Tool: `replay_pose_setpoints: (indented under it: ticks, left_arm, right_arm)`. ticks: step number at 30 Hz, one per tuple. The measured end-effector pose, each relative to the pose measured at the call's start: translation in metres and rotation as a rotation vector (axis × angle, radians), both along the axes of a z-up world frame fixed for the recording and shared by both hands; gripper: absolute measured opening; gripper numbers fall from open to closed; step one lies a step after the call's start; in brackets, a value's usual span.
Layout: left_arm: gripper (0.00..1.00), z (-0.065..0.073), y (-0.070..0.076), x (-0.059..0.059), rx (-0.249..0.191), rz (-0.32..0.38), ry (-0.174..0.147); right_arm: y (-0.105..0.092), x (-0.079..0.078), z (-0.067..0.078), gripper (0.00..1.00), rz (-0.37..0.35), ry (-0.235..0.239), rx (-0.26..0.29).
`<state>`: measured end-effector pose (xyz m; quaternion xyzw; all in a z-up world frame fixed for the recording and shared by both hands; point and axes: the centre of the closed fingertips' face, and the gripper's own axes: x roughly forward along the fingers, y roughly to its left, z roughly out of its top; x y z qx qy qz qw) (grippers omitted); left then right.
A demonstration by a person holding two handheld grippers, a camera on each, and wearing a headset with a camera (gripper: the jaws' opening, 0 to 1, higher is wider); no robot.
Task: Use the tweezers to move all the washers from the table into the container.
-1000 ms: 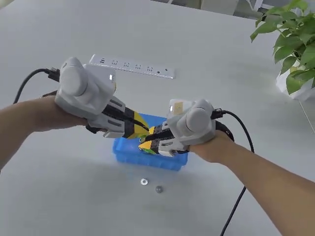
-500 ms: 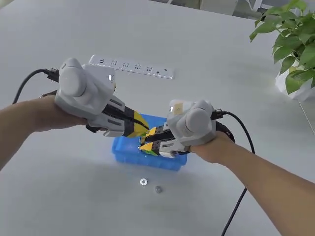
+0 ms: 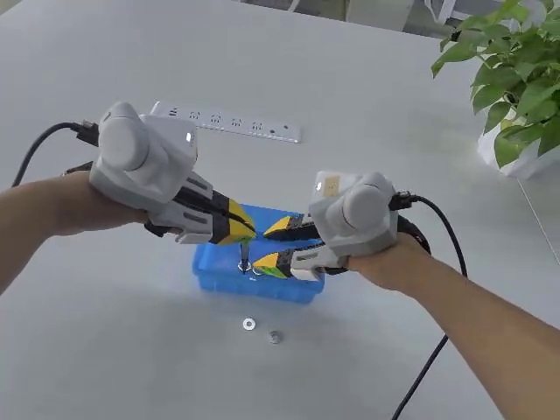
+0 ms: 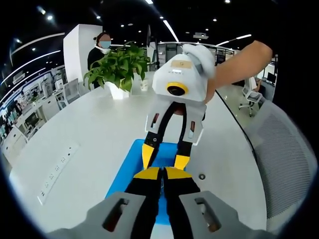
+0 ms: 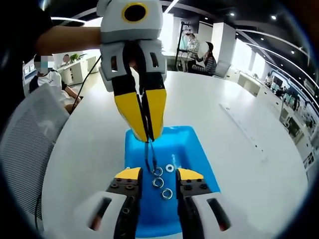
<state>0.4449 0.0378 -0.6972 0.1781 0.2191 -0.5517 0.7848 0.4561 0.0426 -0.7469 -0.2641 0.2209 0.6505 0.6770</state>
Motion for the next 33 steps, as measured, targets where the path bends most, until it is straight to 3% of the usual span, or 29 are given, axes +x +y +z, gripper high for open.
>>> replay_pose_setpoints:
  ticks: [16,33]
  left_arm:
    - [0.05,0.011,0.005,-0.002,0.011,0.022,-0.019]
    - [0.05,0.028,0.010,-0.007,0.017,0.060,-0.031]
  right_arm:
    - [-0.033,0.001,0.025,0.42,-0.111,-0.021,0.032]
    - [-0.067,-0.006,0.038,0.61,-0.233,-0.025,0.065]
